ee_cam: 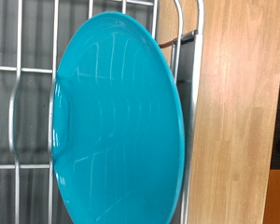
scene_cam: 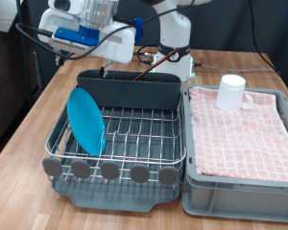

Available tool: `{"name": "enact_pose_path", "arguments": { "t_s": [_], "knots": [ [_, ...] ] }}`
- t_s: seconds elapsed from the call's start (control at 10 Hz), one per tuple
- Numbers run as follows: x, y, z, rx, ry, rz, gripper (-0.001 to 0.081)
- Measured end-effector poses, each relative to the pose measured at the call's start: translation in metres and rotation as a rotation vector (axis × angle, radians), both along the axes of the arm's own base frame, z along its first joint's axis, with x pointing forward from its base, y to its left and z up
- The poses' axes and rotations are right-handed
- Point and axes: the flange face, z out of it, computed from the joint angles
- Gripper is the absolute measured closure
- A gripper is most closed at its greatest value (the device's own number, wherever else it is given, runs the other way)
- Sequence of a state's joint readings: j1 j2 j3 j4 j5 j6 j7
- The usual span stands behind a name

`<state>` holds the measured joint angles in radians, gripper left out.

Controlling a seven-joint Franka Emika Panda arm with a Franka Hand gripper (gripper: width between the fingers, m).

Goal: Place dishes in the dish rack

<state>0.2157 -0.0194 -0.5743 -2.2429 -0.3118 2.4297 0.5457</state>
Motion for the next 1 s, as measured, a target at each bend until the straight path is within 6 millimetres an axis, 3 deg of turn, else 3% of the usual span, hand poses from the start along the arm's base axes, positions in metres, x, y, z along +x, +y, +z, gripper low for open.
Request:
{"name": "enact_pose_path", "arguments": {
  "t_s": [0.2,0.5,1.0],
  "knots": [
    [0.000,0.000,0.014,0.002,0.006,0.018,0.0003],
    [-0.001,0.008,0.010,0.072,0.039,-0.006,0.0003],
    [-0.004,0.087,0.018,0.157,0.073,0.051,0.0003]
  ]
}}
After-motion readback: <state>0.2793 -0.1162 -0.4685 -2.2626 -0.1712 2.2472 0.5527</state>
